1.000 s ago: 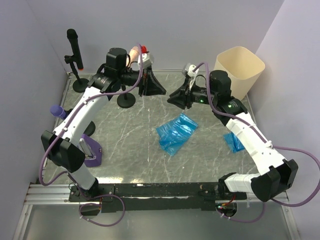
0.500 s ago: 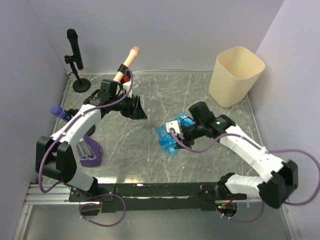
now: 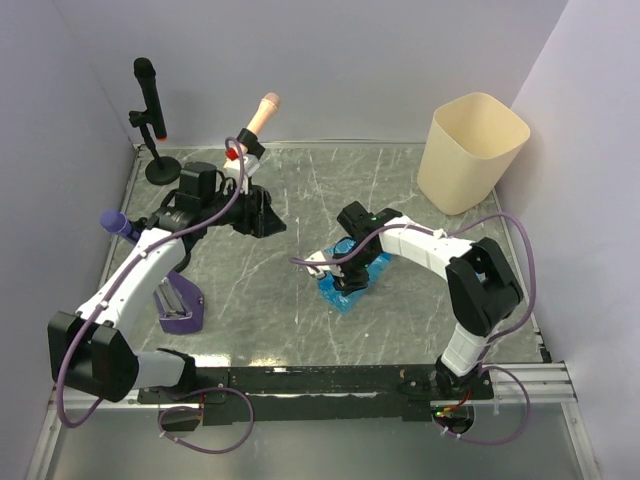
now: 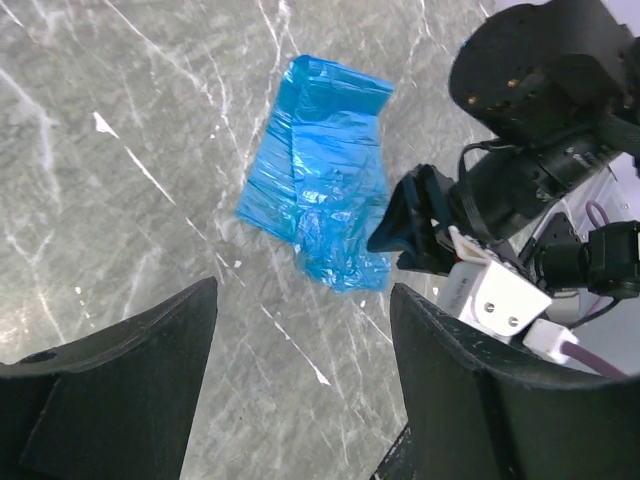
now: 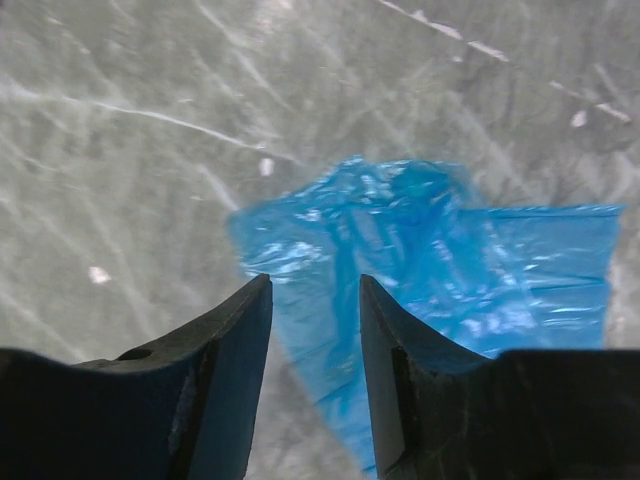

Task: Put the trash bags into the trash bin

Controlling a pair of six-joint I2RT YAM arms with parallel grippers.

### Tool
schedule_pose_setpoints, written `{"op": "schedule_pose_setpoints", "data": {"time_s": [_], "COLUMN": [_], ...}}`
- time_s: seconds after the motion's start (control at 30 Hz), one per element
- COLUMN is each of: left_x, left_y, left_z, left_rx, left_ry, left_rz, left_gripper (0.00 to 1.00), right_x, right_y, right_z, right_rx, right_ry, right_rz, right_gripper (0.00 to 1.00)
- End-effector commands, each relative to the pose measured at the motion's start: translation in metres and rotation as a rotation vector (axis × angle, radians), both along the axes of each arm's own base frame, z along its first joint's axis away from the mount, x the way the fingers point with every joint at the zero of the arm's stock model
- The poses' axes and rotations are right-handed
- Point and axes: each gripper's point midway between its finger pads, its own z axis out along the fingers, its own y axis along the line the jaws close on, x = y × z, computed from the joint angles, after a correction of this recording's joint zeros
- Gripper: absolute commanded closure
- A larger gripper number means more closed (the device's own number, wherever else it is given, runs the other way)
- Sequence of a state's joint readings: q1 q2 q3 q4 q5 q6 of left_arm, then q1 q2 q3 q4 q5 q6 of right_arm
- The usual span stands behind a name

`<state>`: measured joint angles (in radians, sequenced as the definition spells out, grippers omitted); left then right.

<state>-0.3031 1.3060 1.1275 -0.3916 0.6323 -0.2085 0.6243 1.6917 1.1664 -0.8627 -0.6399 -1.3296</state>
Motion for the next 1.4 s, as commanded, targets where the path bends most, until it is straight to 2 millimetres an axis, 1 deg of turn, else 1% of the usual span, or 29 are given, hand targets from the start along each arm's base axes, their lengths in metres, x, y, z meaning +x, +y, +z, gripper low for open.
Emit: {"op": "schedule_pose_setpoints", "data": {"time_s": [0.0,0.07,0.2,0.3,0.43,0.63,0.73,0.83,0.97,1.0,1.03,1.07,1.13,1.2,1.23,1.27,1.3,1.37], "left_x": [0.003,0.005,0.008,0.011,0.015,0.017,0.017,0.018,0.018,0.019,0.019,0.019,0.020,0.021,0.021,0.020,0.019,0.014], "left_y": [0.009,0.012,0.015,0.016,0.017,0.017,0.018,0.019,0.019,0.020,0.019,0.019,0.019,0.019,0.018,0.018,0.017,0.015], "left_z": [0.008,0.009,0.008,0.009,0.012,0.013,0.011,0.011,0.011,0.009,0.008,0.008,0.006,0.005,0.006,0.005,0.007,0.010], "left_rx": [-0.017,-0.018,-0.016,-0.020,-0.026,-0.031,-0.031,-0.033,-0.040,-0.037,-0.037,-0.036,-0.037,-0.037,-0.037,-0.033,-0.032,-0.031], "left_ry": [-0.025,-0.025,-0.021,-0.019,-0.023,-0.025,-0.020,-0.023,-0.019,-0.016,-0.015,-0.012,-0.010,-0.008,-0.015,-0.017,-0.029,-0.061], "left_rz": [0.050,0.059,0.066,0.073,0.078,0.081,0.081,0.085,0.085,0.089,0.088,0.084,0.081,0.081,0.071,0.059,0.040,0.003], "left_gripper": [0.26,0.26,0.26,0.26,0.26,0.26,0.26,0.26,0.26,0.26,0.27,0.26,0.27,0.27,0.27,0.27,0.27,0.28], "right_x": [0.021,0.028,0.031,0.027,0.018,0.020,0.019,0.018,0.015,0.015,0.014,0.013,0.012,0.013,0.014,0.015,0.017,0.020], "right_y": [0.020,0.025,0.035,0.037,0.039,0.029,0.024,0.020,0.019,0.019,0.020,0.019,0.021,0.024,0.026,0.028,0.030,0.035], "right_z": [0.004,-0.001,-0.008,-0.019,-0.019,-0.037,-0.042,-0.046,-0.050,-0.051,-0.052,-0.053,-0.051,-0.042,-0.034,-0.024,-0.008,0.028], "right_rx": [0.043,0.036,0.033,-0.006,0.003,-0.079,-0.101,-0.116,-0.130,-0.133,-0.136,-0.141,-0.138,-0.114,-0.095,-0.071,-0.041,0.039], "right_ry": [-0.081,-0.091,-0.075,-0.088,-0.098,-0.140,-0.155,-0.153,-0.153,-0.159,-0.157,-0.151,-0.144,-0.157,-0.170,-0.180,-0.192,-0.183], "right_rz": [0.077,0.081,0.098,0.123,0.161,0.190,0.211,0.223,0.230,0.229,0.234,0.233,0.218,0.197,0.184,0.167,0.144,0.073], "right_gripper": [0.51,0.51,0.50,0.49,0.48,0.48,0.48,0.55,0.59,0.62,0.70,0.74,0.84,0.91,0.94,0.96,0.99,1.00]}}
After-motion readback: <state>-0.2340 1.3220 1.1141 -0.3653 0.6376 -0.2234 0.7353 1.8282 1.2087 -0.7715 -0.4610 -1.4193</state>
